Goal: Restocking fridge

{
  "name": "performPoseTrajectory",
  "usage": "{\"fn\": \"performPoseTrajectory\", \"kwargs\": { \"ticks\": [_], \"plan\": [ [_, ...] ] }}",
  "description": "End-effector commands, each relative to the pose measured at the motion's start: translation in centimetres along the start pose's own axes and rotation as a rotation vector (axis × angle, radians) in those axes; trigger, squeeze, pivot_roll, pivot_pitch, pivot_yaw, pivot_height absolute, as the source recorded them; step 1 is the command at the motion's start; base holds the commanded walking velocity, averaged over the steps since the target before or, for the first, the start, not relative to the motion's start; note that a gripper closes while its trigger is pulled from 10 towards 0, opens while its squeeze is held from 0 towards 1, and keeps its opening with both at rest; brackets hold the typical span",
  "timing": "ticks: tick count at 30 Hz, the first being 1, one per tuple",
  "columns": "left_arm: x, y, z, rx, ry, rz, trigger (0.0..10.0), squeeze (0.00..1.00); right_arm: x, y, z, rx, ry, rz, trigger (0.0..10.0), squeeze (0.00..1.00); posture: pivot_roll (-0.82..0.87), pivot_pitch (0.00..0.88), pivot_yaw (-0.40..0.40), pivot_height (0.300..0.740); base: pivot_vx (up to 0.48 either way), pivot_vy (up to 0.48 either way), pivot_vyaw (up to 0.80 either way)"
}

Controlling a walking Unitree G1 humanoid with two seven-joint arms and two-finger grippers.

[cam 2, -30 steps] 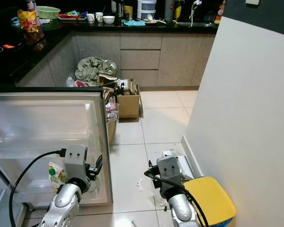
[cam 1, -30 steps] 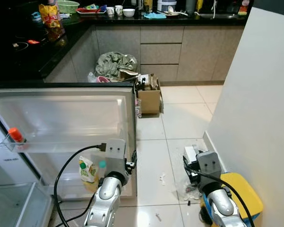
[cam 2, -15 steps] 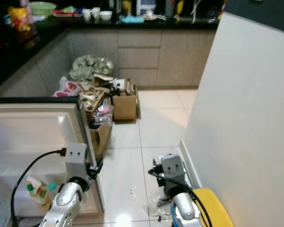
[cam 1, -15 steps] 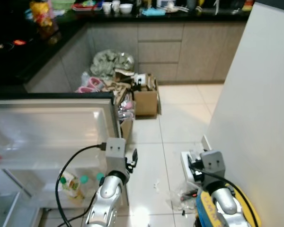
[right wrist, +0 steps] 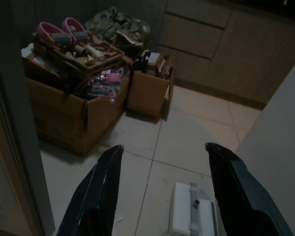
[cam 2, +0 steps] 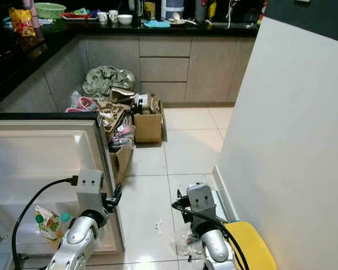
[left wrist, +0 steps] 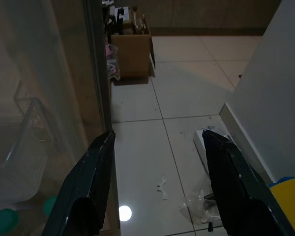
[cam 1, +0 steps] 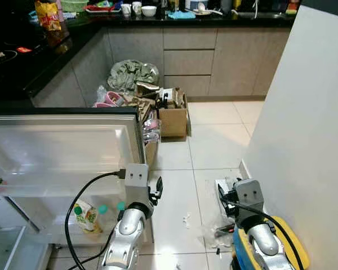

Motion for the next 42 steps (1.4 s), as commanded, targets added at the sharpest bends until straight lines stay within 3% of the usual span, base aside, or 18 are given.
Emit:
{"fn": "performPoseTrajectory", "kwargs": {
  "ticks": [1,10,17,42],
  "plan": [
    [-0.3,-0.7,0.2,-0.030,0.009,-0.007,10.0,0.00,0.0,-0.1,0.3,-0.005,0.005,0.003,10.0,0.00,-0.15,0.060,-0.001,0.721,0.000,0.000,0.00],
    [-2.1,-0.4,0.9,-0.006,0.101,-0.057,10.0,0.00,-0.3,1.4,-0.4,0.045,0.037,0.011,10.0,0.00,-0.14,0.065,0.000,0.721,0.000,0.000,0.00],
    [-2.1,-0.8,1.1,-0.021,0.093,-0.056,10.0,0.00,-0.3,1.3,-0.5,0.036,0.032,0.013,10.0,0.00,-0.14,0.065,0.000,0.721,0.000,0.000,0.00],
    [-1.4,-0.7,0.8,-0.028,0.074,-0.050,10.0,0.00,0.6,0.7,-0.4,-0.009,-0.019,0.034,10.0,0.00,-0.14,0.069,0.002,0.721,0.000,0.000,0.76]
  ]
}}
Point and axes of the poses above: a point about 5 cm out from each wrist's last joint towards the gripper, its own z axis pointing back from the gripper into the wrist, its own y axis along the axis of the wrist's last joint, x = y × z, the point moved 2 cm from there along -z, pointing out of the wrist towards the gripper, and after that the axes turned 4 degrees about -z, right-handed, at the moved point
